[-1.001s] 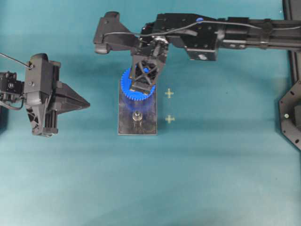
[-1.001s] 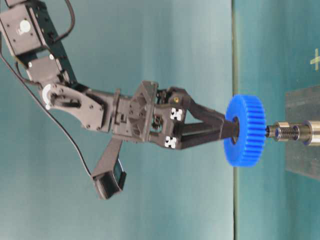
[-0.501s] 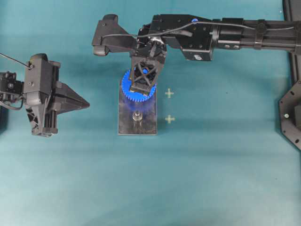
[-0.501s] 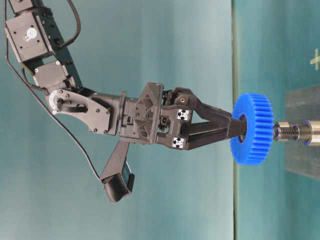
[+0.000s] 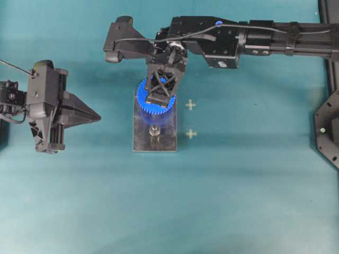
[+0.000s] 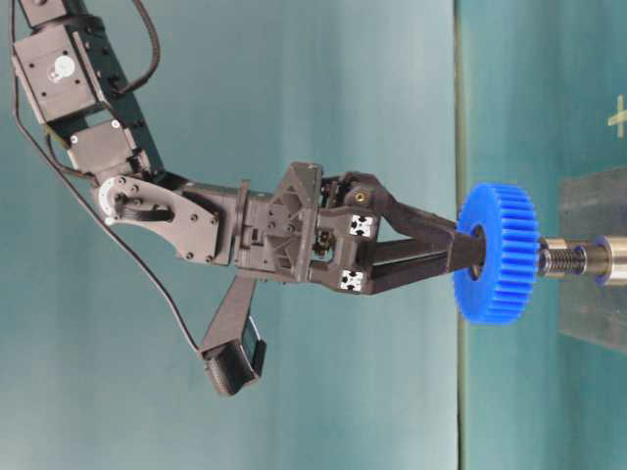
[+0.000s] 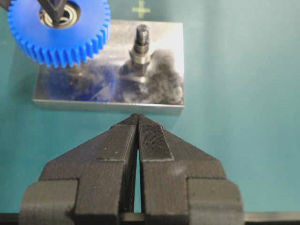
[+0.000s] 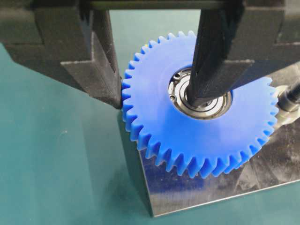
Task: Fit the large gear onto the shaft.
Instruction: 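Align the gear's bearing hole with the upper shaft tip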
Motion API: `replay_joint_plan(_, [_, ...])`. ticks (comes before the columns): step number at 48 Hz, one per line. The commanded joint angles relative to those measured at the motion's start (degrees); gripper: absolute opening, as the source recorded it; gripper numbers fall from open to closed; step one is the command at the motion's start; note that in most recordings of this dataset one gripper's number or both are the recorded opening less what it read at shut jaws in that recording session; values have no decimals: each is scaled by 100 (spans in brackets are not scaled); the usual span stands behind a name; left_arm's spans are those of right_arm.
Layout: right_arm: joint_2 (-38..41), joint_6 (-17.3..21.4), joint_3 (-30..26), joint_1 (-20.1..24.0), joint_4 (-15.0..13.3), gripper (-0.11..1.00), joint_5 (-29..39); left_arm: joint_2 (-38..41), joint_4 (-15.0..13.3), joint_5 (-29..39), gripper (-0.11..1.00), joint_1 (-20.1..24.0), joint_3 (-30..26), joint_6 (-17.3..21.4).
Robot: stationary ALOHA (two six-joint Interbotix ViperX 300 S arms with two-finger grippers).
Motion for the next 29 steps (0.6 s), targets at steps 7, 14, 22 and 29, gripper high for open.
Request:
replay_joint_plan(7, [-114, -44, -132, -53, -18, 48, -9, -62, 9, -53, 0, -9, -53, -9])
replay_joint_plan(14, [-105, 9, -132, -53, -9, 53, -9, -62, 9, -53, 0, -9, -26, -18])
replay_joint_plan(22, [-114, 44, -141, -70, -9, 79, -26, -70, 18, -53, 0, -9, -18, -26])
replay_joint_plan(29, [-114, 62, -202, -79, -9, 80, -9, -62, 9, -53, 0, -9, -18, -26])
